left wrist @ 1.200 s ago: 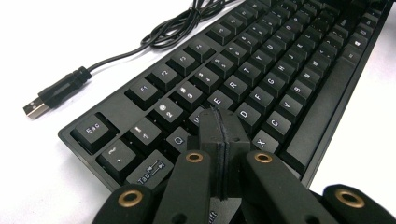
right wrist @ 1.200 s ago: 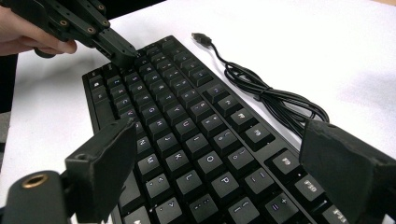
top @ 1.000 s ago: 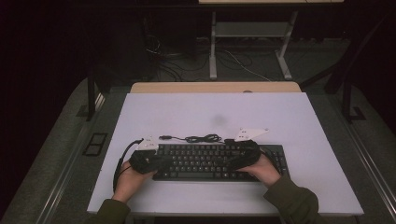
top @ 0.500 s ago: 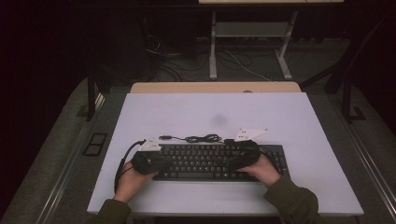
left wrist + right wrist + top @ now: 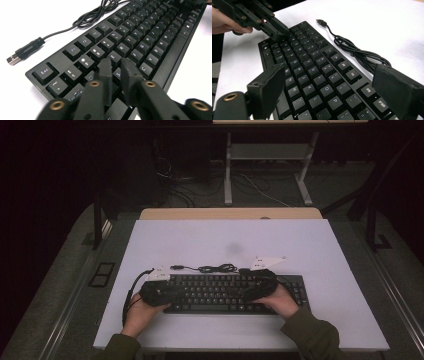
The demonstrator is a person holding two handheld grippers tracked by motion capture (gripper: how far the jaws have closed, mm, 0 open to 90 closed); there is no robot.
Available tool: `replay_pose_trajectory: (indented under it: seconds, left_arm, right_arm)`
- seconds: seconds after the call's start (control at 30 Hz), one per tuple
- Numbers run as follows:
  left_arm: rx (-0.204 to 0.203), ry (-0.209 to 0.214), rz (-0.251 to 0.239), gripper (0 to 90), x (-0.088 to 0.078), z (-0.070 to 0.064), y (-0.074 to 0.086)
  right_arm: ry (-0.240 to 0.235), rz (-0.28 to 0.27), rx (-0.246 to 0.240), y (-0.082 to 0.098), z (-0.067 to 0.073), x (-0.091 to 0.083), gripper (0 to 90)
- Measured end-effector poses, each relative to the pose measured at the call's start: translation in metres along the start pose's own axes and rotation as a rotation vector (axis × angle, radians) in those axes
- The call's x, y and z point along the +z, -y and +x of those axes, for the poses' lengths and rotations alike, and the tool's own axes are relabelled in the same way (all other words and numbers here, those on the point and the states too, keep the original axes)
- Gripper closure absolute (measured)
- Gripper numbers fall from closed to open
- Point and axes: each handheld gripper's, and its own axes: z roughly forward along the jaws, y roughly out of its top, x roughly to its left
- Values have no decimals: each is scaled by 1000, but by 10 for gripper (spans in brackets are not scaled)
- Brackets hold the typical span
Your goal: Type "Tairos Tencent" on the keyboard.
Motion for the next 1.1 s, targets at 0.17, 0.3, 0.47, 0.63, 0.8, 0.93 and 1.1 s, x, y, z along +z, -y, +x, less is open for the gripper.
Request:
replay_pose_trajectory:
  seconds: [0.17,0.3,0.47,0.63,0.8,0.93,1.1]
  left_arm:
    - [-1,2,-12,614,-1,-1,-1]
    - [3,2,-14,507,0,-2,-2]
    - [-9,1,-31,355,1,-2,-3]
    - [-3,-10,-35,199,5,-5,-4]
    - [11,-4,-44,166,7,-8,-5]
    - [14,7,-53,161,8,-9,-6]
    - [26,10,-56,156,9,-10,-6]
  right_arm:
    - [-3,-7,1,-2,-1,0,111]
    - [-8,-14,5,-4,0,2,111]
    - [-15,-16,2,-7,1,5,111]
    - [-24,-20,2,-10,2,9,112]
    - [-28,-31,-4,-14,4,9,112]
    - [-31,-21,-7,-13,5,9,157]
    - [-36,-11,-11,-12,5,8,165]
